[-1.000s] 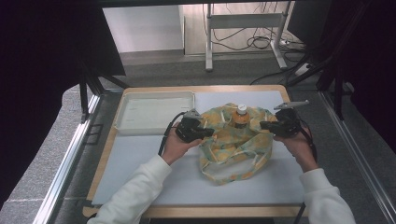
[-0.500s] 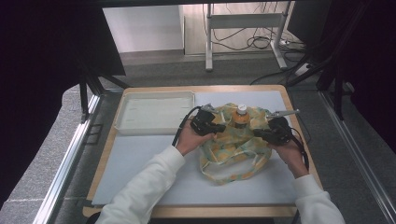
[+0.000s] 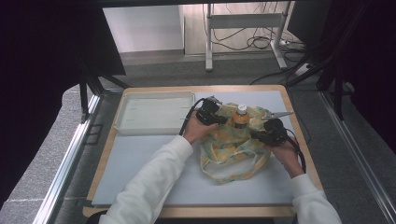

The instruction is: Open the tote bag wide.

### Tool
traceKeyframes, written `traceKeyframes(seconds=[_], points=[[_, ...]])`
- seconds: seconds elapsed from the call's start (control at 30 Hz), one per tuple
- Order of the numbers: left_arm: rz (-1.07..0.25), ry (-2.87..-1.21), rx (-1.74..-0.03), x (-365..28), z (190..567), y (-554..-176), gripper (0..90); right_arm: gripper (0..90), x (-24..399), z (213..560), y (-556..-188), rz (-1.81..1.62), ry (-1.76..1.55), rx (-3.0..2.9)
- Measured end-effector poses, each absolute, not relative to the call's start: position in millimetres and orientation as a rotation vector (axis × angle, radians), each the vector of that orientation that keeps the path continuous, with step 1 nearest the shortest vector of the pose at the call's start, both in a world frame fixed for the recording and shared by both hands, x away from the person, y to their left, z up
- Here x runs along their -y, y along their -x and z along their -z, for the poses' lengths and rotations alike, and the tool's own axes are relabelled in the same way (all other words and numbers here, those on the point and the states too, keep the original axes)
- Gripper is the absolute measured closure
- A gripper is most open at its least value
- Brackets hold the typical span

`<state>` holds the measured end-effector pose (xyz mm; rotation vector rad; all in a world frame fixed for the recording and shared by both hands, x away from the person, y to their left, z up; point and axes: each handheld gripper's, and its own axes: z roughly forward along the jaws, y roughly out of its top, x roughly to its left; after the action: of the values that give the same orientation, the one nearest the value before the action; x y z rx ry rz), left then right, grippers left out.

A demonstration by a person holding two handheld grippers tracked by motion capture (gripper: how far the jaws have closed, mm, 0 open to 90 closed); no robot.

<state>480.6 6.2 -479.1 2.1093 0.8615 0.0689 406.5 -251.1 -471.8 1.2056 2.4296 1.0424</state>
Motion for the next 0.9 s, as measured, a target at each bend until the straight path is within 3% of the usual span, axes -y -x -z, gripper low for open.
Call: traceKeyframes(seconds=[0.43,0.9], points=[[-0.058,-2.099,-0.944,-10,500,-516,89.5,89.2,261,506,-398,-0.888,-1.243,-2.515],[-0.069,-2.107,-1.016,-17,511,-528,89.5,89.2,267,507,-392,-0.865,-1.246,-2.521]])
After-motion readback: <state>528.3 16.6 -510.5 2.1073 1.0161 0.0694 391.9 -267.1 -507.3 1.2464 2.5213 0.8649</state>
